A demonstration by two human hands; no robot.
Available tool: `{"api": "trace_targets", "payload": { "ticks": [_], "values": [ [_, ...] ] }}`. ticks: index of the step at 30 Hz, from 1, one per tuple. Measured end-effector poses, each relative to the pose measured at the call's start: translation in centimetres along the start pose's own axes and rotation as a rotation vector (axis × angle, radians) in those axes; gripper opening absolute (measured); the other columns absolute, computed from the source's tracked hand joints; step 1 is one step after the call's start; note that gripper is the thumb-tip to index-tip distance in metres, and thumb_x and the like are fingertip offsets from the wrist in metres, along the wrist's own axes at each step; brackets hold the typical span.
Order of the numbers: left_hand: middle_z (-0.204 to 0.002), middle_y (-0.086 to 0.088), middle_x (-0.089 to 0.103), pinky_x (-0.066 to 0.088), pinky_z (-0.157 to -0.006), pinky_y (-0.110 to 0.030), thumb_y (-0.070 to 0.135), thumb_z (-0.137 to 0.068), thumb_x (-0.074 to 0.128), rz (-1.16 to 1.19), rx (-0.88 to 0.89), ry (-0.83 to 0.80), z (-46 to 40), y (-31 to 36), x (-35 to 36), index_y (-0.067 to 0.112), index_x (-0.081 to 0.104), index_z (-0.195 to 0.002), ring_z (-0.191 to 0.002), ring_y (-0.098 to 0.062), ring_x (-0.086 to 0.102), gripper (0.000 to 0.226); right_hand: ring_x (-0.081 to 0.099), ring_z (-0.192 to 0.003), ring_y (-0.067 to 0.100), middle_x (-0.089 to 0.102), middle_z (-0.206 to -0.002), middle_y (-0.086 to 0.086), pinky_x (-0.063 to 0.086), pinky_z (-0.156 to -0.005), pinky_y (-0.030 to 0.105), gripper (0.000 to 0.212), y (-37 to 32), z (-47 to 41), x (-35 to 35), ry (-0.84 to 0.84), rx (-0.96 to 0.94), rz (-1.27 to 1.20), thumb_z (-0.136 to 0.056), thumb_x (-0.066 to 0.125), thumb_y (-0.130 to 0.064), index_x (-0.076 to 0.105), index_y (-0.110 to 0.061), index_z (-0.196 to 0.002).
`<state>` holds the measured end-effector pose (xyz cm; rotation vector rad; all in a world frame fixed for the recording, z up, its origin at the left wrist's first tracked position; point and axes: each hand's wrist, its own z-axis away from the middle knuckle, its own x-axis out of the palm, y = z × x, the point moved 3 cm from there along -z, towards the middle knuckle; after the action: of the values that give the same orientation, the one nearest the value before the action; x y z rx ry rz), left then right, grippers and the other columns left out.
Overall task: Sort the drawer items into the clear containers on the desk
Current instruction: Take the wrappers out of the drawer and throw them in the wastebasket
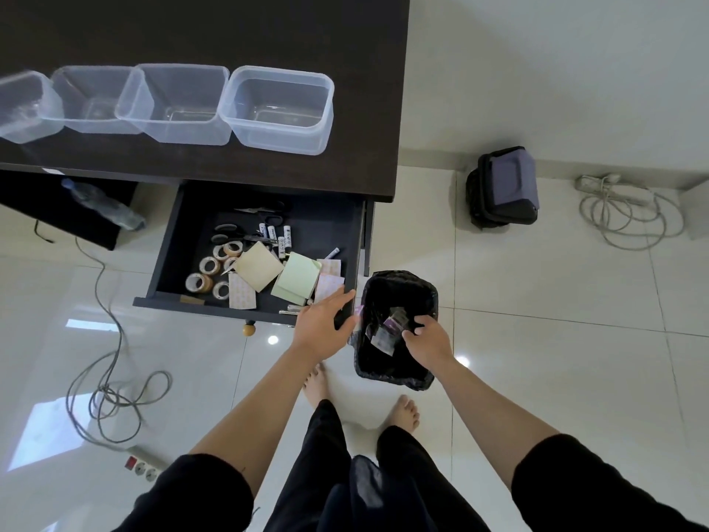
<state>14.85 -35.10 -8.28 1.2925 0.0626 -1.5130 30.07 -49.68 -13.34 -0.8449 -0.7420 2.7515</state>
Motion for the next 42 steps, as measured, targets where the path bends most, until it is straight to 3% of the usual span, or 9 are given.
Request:
{"api": "trace_targets", "payload": {
  "ticks": [4, 9, 15, 18, 21, 27, 32, 38, 42],
  "values": [
    [-0.152, 0.013, 0.033, 0.041, -0.105, -0.042, 0.045, -0.091, 0.052, 0.001, 0.002, -0.017, 0.0, 0.0, 0.0, 0.036, 0.04, -0.14, -0.126, -0.011, 0.051, 0.051, 0.056, -0.111, 0.024, 0.057, -0.126, 0.008, 0.044, -0.091, 0.029, 0.044, 0.4, 0.6, 0.3, -0.019, -0.013, 0.005, -0.09, 0.055, -0.021, 0.047, -0.014, -0.133],
    [-0.15, 0.01, 0.037, 0.041, -0.103, -0.036, 0.044, -0.091, 0.053, -0.002, 0.006, 0.023, 0.1, 0.2, 0.0, 0.033, 0.043, -0.139, -0.122, -0.011, 0.054, 0.05, 0.056, -0.101, 0.02, 0.057, -0.124, 0.007, 0.044, -0.085, 0.026, 0.045, 1.3, 0.9, 0.6, -0.046, -0.019, 0.034, -0.091, 0.054, -0.022, 0.046, -0.014, -0.135],
    [-0.15, 0.008, 0.038, 0.038, -0.107, -0.042, 0.046, -0.091, 0.052, -0.019, 0.007, 0.033, 0.2, 0.3, 0.1, 0.032, 0.043, -0.139, -0.123, -0.014, 0.054, 0.051, 0.055, -0.111, 0.022, 0.057, -0.126, 0.007, 0.042, -0.088, 0.026, 0.045, 2.0, 1.1, 0.9, -0.068, -0.026, 0.042, -0.092, 0.052, -0.021, 0.045, -0.014, -0.136],
    [-0.148, 0.003, 0.042, 0.03, -0.111, -0.039, 0.046, -0.091, 0.052, -0.068, 0.017, 0.092, 0.6, 0.1, 0.2, 0.027, 0.047, -0.138, -0.128, -0.019, 0.049, 0.051, 0.054, -0.117, 0.024, 0.057, -0.13, 0.007, 0.043, -0.093, 0.029, 0.045, 2.1, 0.9, 1.2, -0.073, -0.047, 0.067, -0.092, 0.053, -0.021, 0.045, -0.014, -0.136],
    [-0.147, -0.001, 0.044, 0.018, -0.115, -0.041, 0.047, -0.092, 0.051, -0.16, -0.001, 0.217, 1.7, -0.9, 0.4, 0.023, 0.051, -0.134, -0.135, -0.024, 0.039, 0.049, 0.054, -0.118, 0.024, 0.056, -0.132, 0.008, 0.042, -0.088, 0.024, 0.043, 2.3, 1.1, 2.3, -0.09, -0.08, 0.101, -0.093, 0.052, -0.018, 0.046, -0.013, -0.134],
    [-0.154, -0.003, 0.031, 0.01, -0.117, -0.052, 0.038, -0.092, 0.053, -0.174, -0.069, 0.352, 4.8, -5.1, -0.5, 0.026, 0.049, -0.135, -0.146, -0.025, 0.019, 0.045, 0.06, -0.106, 0.026, 0.063, -0.12, 0.01, 0.051, -0.088, 0.034, 0.035, 2.0, 2.6, 5.5, -0.064, -0.115, 0.118, -0.091, 0.052, -0.02, 0.053, -0.012, -0.126],
    [-0.16, 0.003, 0.012, 0.005, -0.117, -0.052, 0.037, -0.096, 0.045, -0.196, -0.023, 0.293, 6.8, -8.3, -1.8, 0.03, 0.031, -0.146, -0.149, -0.018, 0.003, 0.052, 0.056, -0.114, 0.024, 0.058, -0.128, 0.009, 0.042, -0.082, 0.023, 0.043, 1.6, 4.7, 9.8, -0.017, -0.113, 0.048, -0.092, 0.053, -0.022, 0.047, -0.012, -0.134],
    [-0.161, 0.003, 0.005, 0.004, -0.116, -0.056, 0.042, -0.096, 0.041, -0.248, 0.009, 0.246, 8.0, -12.4, -3.8, 0.033, 0.021, -0.148, -0.148, -0.018, -0.002, 0.057, 0.058, -0.104, 0.022, 0.059, -0.114, 0.005, 0.045, -0.084, 0.028, 0.043, 0.7, 7.1, 16.6, 0.034, -0.11, -0.053, -0.089, 0.052, -0.019, 0.049, -0.012, -0.131],
    [-0.161, -0.002, -0.002, 0.005, -0.114, -0.059, 0.043, -0.095, 0.041, -0.293, 0.007, 0.286, 8.2, -15.7, -4.5, 0.031, 0.016, -0.149, -0.148, -0.024, -0.003, 0.061, 0.056, -0.116, 0.022, 0.057, -0.128, 0.005, 0.042, -0.09, 0.026, 0.042, 0.6, 7.5, 21.1, 0.061, -0.122, -0.053, -0.091, 0.054, -0.021, 0.048, -0.015, -0.132]
  ]
}}
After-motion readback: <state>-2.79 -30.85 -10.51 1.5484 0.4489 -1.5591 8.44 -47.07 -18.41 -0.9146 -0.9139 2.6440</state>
